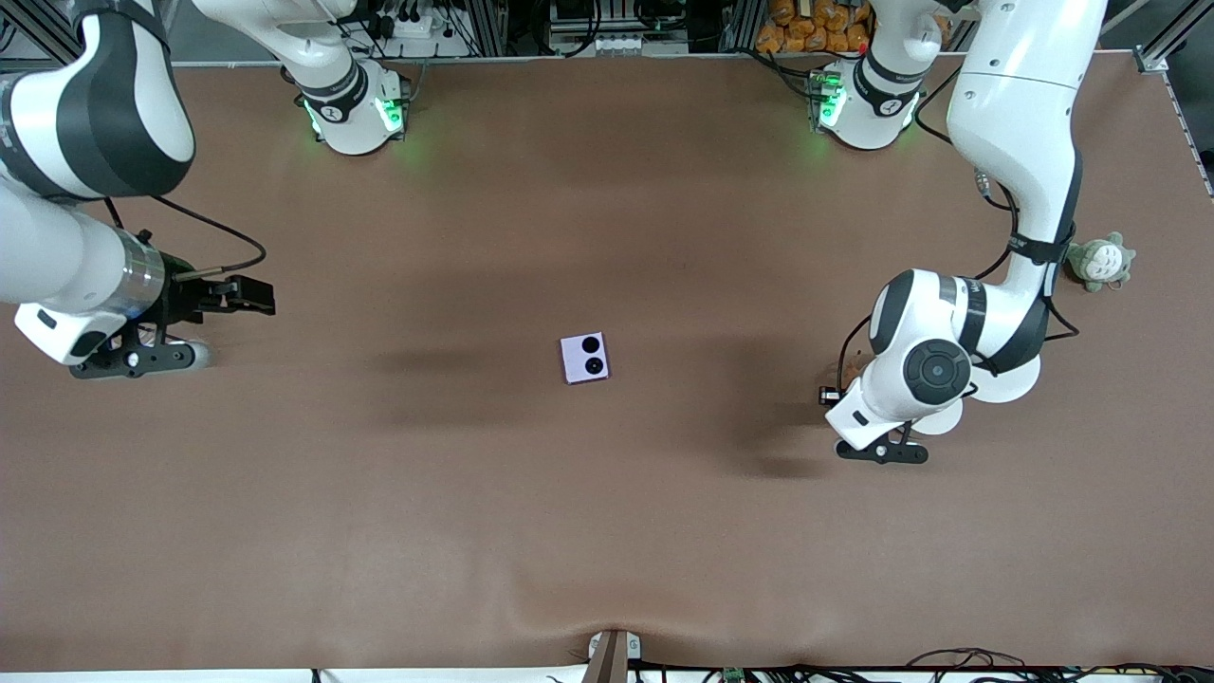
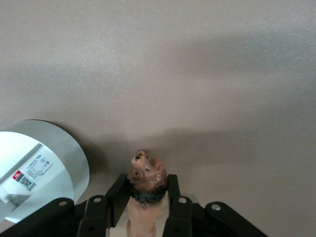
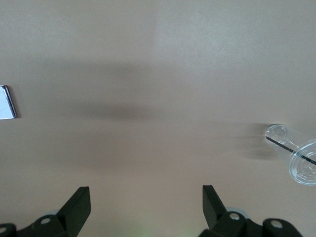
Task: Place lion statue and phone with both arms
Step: 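Set the lion beside the white cup while the right gripper approaches the phone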
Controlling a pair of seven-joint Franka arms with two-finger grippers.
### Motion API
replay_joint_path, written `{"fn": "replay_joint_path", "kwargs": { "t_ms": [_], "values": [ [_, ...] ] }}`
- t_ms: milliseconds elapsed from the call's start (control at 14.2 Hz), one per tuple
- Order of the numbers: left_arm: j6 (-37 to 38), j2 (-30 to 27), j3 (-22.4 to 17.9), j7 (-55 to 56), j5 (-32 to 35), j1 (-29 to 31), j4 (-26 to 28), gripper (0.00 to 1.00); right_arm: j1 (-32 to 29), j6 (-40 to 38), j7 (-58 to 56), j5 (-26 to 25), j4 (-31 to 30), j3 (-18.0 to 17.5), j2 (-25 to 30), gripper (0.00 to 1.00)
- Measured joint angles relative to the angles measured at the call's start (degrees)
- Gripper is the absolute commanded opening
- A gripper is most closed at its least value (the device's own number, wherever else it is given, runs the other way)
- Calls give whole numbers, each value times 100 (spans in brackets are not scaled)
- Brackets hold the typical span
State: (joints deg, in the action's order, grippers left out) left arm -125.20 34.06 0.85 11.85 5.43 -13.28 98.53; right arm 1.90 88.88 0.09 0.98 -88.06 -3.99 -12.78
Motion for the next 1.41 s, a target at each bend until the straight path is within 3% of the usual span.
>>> {"fn": "replay_joint_path", "kwargs": {
  "t_ms": [353, 424, 495, 565, 1130, 1413],
  "values": [
    [-555, -71, 26, -1, 131, 160, 300, 0, 210, 438, -24, 240, 119, -29, -414, 100],
    [-595, -89, 26, -1, 131, 185, 335, 34, 386, 538, -8, 241, 147, -32, -506, 100],
    [-622, -99, 27, -1, 131, 204, 354, 83, 559, 622, 60, 242, 162, -36, -588, 100],
    [-628, -100, 29, 0, 130, 217, 356, 100, 710, 718, 173, 243, 163, -38, -668, 100],
    [-440, -427, 69, 1, 131, 425, 337, 100, 1793, 2237, 1647, 241, 177, -45, -1591, 100],
    [722, -948, 128, 1, 131, 381, -111, 100, 2159, 2733, 1727, 240, 191, -41, -1976, 100]
  ]
}}
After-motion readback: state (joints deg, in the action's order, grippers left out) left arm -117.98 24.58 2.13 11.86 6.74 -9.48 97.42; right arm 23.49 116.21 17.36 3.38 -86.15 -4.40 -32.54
